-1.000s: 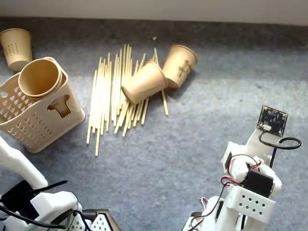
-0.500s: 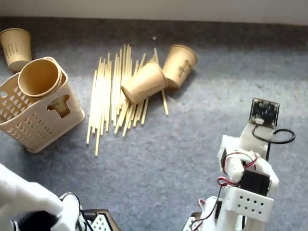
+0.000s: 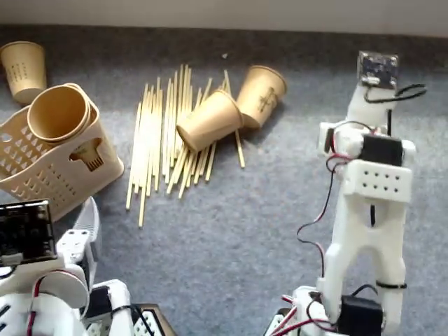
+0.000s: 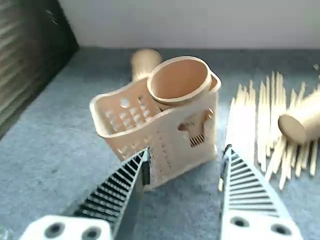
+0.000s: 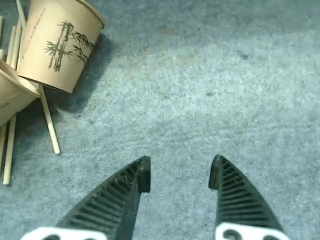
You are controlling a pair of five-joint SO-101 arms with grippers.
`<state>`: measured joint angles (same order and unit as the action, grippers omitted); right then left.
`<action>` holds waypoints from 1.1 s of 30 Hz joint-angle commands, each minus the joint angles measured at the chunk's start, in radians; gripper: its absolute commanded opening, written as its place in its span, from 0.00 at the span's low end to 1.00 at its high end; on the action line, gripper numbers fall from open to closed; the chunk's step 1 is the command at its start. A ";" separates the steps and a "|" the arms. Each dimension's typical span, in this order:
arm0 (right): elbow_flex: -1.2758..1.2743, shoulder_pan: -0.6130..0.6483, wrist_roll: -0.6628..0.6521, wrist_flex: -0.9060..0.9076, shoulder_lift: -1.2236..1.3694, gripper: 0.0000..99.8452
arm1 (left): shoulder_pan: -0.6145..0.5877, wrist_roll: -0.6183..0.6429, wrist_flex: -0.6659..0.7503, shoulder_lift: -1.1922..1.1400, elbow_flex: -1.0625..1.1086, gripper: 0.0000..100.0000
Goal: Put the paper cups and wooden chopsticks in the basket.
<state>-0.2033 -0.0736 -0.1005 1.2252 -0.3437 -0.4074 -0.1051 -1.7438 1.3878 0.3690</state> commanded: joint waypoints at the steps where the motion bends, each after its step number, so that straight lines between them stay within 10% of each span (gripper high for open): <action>1: 0.216 0.068 -0.012 0.010 0.139 0.20 | 0.018 -0.135 0.071 0.193 0.216 0.25; 13: 0.541 0.315 -0.196 0.010 0.483 0.21 | -0.116 -0.229 0.241 0.364 0.599 0.25; 33: 0.464 0.530 -0.333 -0.295 0.610 0.22 | -0.113 -0.232 0.253 0.364 0.622 0.25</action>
<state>0.2325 0.4465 -0.4365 0.9904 0.2102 -0.5117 -0.3291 -1.5029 1.7499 0.9920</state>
